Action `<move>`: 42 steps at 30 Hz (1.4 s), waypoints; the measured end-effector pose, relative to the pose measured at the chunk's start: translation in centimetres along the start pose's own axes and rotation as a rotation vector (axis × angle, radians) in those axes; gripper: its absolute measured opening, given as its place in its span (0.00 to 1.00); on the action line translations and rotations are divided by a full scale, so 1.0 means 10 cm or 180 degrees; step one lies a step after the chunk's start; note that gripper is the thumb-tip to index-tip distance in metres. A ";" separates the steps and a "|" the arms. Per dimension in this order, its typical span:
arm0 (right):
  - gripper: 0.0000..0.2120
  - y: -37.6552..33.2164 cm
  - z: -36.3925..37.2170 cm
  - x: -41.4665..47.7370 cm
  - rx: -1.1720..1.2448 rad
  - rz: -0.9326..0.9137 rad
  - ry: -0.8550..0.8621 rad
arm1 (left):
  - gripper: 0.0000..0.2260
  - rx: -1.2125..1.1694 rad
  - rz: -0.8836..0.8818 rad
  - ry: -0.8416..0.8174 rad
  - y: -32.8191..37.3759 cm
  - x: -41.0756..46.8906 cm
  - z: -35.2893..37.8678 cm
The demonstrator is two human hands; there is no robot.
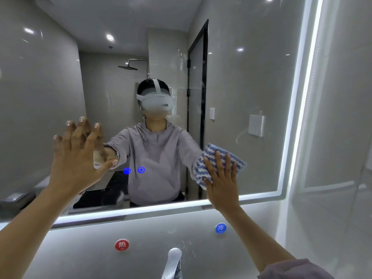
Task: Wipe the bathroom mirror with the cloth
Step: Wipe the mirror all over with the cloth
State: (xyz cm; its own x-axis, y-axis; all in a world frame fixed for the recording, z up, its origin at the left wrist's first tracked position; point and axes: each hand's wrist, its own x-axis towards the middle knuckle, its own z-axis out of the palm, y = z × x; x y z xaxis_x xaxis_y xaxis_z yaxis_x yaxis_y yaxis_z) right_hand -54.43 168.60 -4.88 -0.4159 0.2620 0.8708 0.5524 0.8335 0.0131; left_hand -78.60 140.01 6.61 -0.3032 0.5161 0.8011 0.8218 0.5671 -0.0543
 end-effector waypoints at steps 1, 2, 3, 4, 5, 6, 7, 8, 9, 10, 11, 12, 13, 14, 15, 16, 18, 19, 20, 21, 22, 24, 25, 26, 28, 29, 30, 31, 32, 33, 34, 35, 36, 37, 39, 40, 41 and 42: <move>0.26 0.13 -0.02 -0.03 -0.0034 0.0078 -0.0027 | 0.49 0.0014 0.0008 0.0031 0.01 0.00 -0.01; 0.27 0.24 -0.05 -0.07 -0.0050 0.0184 -0.0053 | 0.49 0.0024 0.0004 0.0064 0.02 0.00 -0.01; 0.27 0.35 -0.08 -0.11 -0.0035 0.0319 -0.0072 | 0.48 0.0024 -0.0032 0.0104 0.03 0.00 -0.02; 0.27 0.45 -0.12 -0.15 -0.0004 0.0459 -0.0080 | 0.46 0.0014 -0.0112 0.0147 0.05 0.01 -0.02; 0.27 0.53 -0.15 -0.19 0.0021 0.0567 -0.0088 | 0.44 -0.0013 -0.0221 0.0190 0.08 0.01 -0.02; 0.27 0.59 -0.18 -0.22 0.0017 0.0618 -0.0104 | 0.42 -0.0063 -0.0335 0.0236 0.13 0.02 -0.03; 0.28 0.64 -0.20 -0.25 -0.0007 0.0618 -0.0125 | 0.41 -0.0140 -0.0430 0.0298 0.20 0.03 -0.03; 0.29 0.66 -0.21 -0.26 -0.0035 0.0593 -0.0144 | 0.40 -0.0226 -0.0489 0.0370 0.30 0.03 -0.03; 0.30 0.66 -0.21 -0.26 -0.0051 0.0574 -0.0152 | 0.39 -0.0298 -0.0499 0.0437 0.41 0.03 -0.03; 0.32 0.66 -0.21 -0.26 -0.0049 0.0576 -0.0148 | 0.38 -0.0346 -0.0456 0.0488 0.54 0.03 -0.01; 0.32 0.66 -0.21 -0.26 -0.0030 0.0592 -0.0136 | 0.38 -0.0376 -0.0365 0.0519 0.68 0.02 0.02; 0.32 0.65 -0.21 -0.26 -0.0004 0.0607 -0.0129 | 0.38 -0.0387 -0.0237 0.0532 0.82 0.00 0.06; 0.31 0.65 -0.20 -0.26 0.0028 0.0618 -0.0128 | 0.38 -0.0368 -0.0092 0.0523 0.94 -0.01 0.11; 0.31 0.64 -0.20 -0.26 0.0068 0.0645 -0.0140 | 0.38 -0.0323 0.0041 0.0484 1.06 -0.03 0.17; 0.31 0.62 -0.19 -0.27 0.0120 0.0711 -0.0161 | 0.39 -0.0280 0.0139 0.0427 1.16 -0.04 0.22; 0.30 0.59 -0.18 -0.28 0.0181 0.0813 -0.0180 | 0.40 -0.0258 0.0196 0.0369 1.25 -0.03 0.28; 0.30 0.48 -0.14 -0.31 0.0280 0.1027 -0.0189 | 0.42 -0.0237 0.0188 0.0312 1.41 0.00 0.38; 0.30 0.42 -0.11 -0.33 0.0304 0.1091 -0.0217 | 0.42 -0.0216 0.0134 0.0306 1.48 0.01 0.43; 0.30 0.35 -0.08 -0.36 0.0313 0.1108 -0.0261 | 0.42 -0.0188 0.0069 0.0314 1.53 0.03 0.47; 0.31 0.27 -0.04 -0.40 0.0306 0.1063 -0.0291 | 0.43 -0.0149 0.0025 0.0336 1.56 0.04 0.50; 0.31 0.17 0.01 -0.45 0.0289 0.0945 -0.0312 | 0.43 -0.0098 0.0010 0.0354 1.57 0.05 0.54; 0.31 -0.03 0.10 -0.58 0.0298 0.0514 -0.0357 | 0.44 0.0009 0.0029 0.0388 1.55 0.06 0.60; 0.31 -0.14 0.15 -0.66 0.0325 0.0265 -0.0378 | 0.44 0.0047 0.0048 0.0428 1.54 0.06 0.62; 0.30 -0.23 0.20 -0.74 0.0344 0.0036 -0.0401 | 0.45 0.0068 0.0061 0.0487 1.53 0.07 0.64; 0.29 -0.31 0.29 -0.86 0.0341 -0.0242 -0.0404 | 0.45 0.0051 0.0071 0.0630 1.52 0.07 0.67; 0.29 -0.30 0.32 -0.89 0.0333 -0.0310 -0.0373 | 0.45 0.0038 0.0076 0.0690 1.52 0.07 0.69; 0.29 -0.25 0.34 -0.90 0.0315 -0.0390 -0.0343 | 0.45 0.0049 0.0078 0.0735 1.51 0.07 0.70; 0.29 -0.17 0.35 -0.90 0.0276 -0.0485 -0.0316 | 0.45 0.0074 0.0071 0.0757 1.51 0.07 0.71; 0.30 -0.08 0.35 -0.89 0.0215 -0.0572 -0.0279 | 0.45 0.0087 0.0056 0.0757 1.51 0.07 0.71; 0.30 0.03 0.35 -0.89 0.0142 -0.0619 -0.0230 | 0.45 0.0074 0.0035 0.0754 1.51 0.06 0.72; 0.29 0.13 0.34 -0.89 0.0082 -0.0615 -0.0183 | 0.45 0.0053 0.0018 0.0766 1.51 0.06 0.71; 0.29 0.23 0.33 -0.91 0.0032 -0.0568 -0.0142 | 0.45 0.0043 0.0009 0.0788 1.52 0.06 0.71; 0.29 0.34 0.33 -0.92 -0.0006 -0.0482 -0.0112 | 0.45 0.0047 0.0007 0.0806 1.53 0.06 0.70; 0.30 0.44 0.31 -0.94 -0.0028 -0.0363 -0.0086 | 0.44 0.0049 0.0001 0.0813 1.54 0.05 0.70; 0.34 0.62 0.26 -0.97 -0.0044 -0.0087 -0.0067 | 0.44 0.0033 -0.0023 0.0819 1.55 0.05 0.69; 0.34 0.70 0.22 -0.98 -0.0038 0.0032 -0.0052 | 0.44 0.0021 -0.0026 0.0809 1.55 0.05 0.69; 0.34 0.77 0.18 -0.98 -0.0026 0.0117 -0.0016 | 0.44 0.0009 -0.0018 0.0795 1.55 0.05 0.69; 0.33 0.82 0.15 -0.98 -0.0002 0.0173 0.0020 | 0.44 0.0008 -0.0008 0.0786 1.55 0.05 0.68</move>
State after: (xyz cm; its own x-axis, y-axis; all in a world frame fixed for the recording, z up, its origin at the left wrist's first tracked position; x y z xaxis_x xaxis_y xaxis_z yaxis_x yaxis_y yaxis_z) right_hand -46.84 173.61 -14.04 -0.3808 0.3037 0.8733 0.5745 0.8178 -0.0339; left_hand -69.35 153.45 2.12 -0.1778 0.3421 0.9227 0.8200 0.5699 -0.0533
